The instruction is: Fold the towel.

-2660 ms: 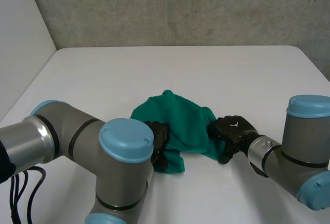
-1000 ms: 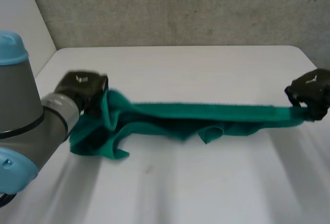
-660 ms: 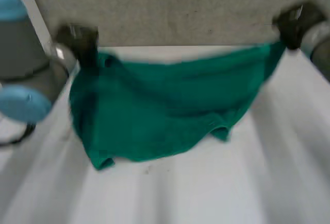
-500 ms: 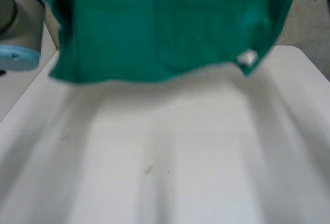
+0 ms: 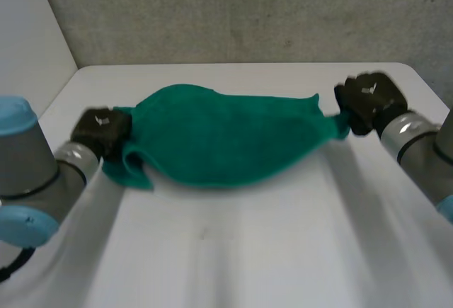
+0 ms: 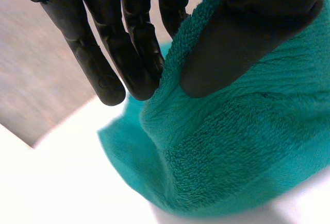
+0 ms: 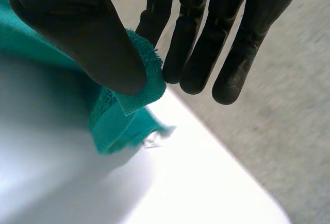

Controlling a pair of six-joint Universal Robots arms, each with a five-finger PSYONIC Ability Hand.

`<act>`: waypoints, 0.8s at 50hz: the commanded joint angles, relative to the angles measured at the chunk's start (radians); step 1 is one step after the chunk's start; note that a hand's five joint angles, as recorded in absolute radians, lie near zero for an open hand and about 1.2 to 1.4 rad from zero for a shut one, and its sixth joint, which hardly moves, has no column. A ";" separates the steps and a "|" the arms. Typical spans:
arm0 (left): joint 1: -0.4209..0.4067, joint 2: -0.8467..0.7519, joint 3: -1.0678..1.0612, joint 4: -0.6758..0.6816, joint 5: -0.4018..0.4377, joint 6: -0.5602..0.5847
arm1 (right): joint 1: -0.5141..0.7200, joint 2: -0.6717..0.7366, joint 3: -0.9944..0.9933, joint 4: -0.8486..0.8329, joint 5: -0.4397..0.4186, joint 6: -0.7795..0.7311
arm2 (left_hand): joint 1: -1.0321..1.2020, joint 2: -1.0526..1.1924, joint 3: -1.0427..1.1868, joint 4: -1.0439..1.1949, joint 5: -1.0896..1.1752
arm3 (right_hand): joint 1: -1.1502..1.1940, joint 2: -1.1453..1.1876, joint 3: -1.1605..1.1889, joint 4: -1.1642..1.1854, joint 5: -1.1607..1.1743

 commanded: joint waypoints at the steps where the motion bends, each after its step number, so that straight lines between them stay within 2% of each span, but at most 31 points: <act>1: 0.008 -0.038 -0.026 -0.029 0.024 0.027 | 0.000 0.044 0.028 -0.001 0.014 -0.070 | 0.116 0.046 0.058 0.050 0.075 | 0.415 0.225 0.213 0.207 0.250; 3: 0.011 -0.034 -0.024 -0.032 0.024 0.028 | 0.000 0.044 0.031 -0.001 0.015 -0.067 | 0.051 -0.019 -0.007 -0.015 0.010 | 0.415 0.225 0.213 0.207 0.250; 5: 0.020 0.001 -0.027 -0.050 0.023 0.026 | 0.000 0.046 0.034 -0.001 0.015 -0.060 | -0.257 -0.327 -0.315 -0.322 -0.297 | 0.415 0.225 0.213 0.207 0.250; 9: 0.011 0.052 -0.041 -0.075 0.021 0.021 | -0.001 0.049 0.040 -0.001 0.015 -0.056 | -0.355 -0.425 -0.413 -0.420 -0.395 | 0.415 0.225 0.213 0.207 0.250; 12: -0.004 0.104 -0.060 -0.112 0.018 0.012 | -0.003 0.049 0.043 -0.001 0.014 -0.050 | -0.537 -0.607 -0.595 -0.602 -0.577 | 0.415 0.225 0.213 0.207 0.250; 17: -0.079 0.195 -0.129 -0.153 0.009 0.011 | -0.003 0.051 0.046 -0.001 0.015 -0.044 | -0.698 -0.768 -0.756 -0.764 -0.739 | 0.415 0.225 0.213 0.207 0.250; 20: -0.113 0.207 -0.164 -0.152 0.003 0.011 | -0.003 0.051 0.046 -0.001 0.017 -0.042 | -0.722 -0.792 -0.780 -0.788 -0.763 | 0.415 0.225 0.213 0.207 0.250; 23: -0.150 0.204 -0.204 -0.147 -0.048 0.003 | -0.003 0.052 0.048 -0.001 0.017 -0.042 | -0.725 -0.795 -0.783 -0.791 -0.766 | 0.415 0.225 0.213 0.207 0.250; 28: -0.199 0.161 -0.224 -0.080 -0.222 -0.069 | -0.004 0.052 0.048 -0.001 0.017 -0.042 | -0.748 -0.818 -0.807 -0.814 -0.789 | 0.415 0.225 0.213 0.207 0.250; 32: -0.202 0.080 -0.207 -0.009 -0.316 -0.104 | -0.003 0.054 0.052 -0.001 0.017 -0.042 | -0.734 -0.804 -0.792 -0.800 -0.774 | 0.415 0.225 0.213 0.207 0.250; 38: -0.176 -0.004 -0.172 0.066 -0.330 -0.107 | -0.003 0.052 0.066 -0.001 0.015 -0.044 | -0.675 -0.745 -0.733 -0.741 -0.716 | 0.415 0.225 0.213 0.207 0.250; 40: -0.144 -0.036 -0.160 0.087 -0.332 -0.107 | -0.006 0.054 0.072 -0.001 0.014 -0.044 | -0.623 -0.693 -0.681 -0.688 -0.663 | 0.415 0.225 0.213 0.207 0.250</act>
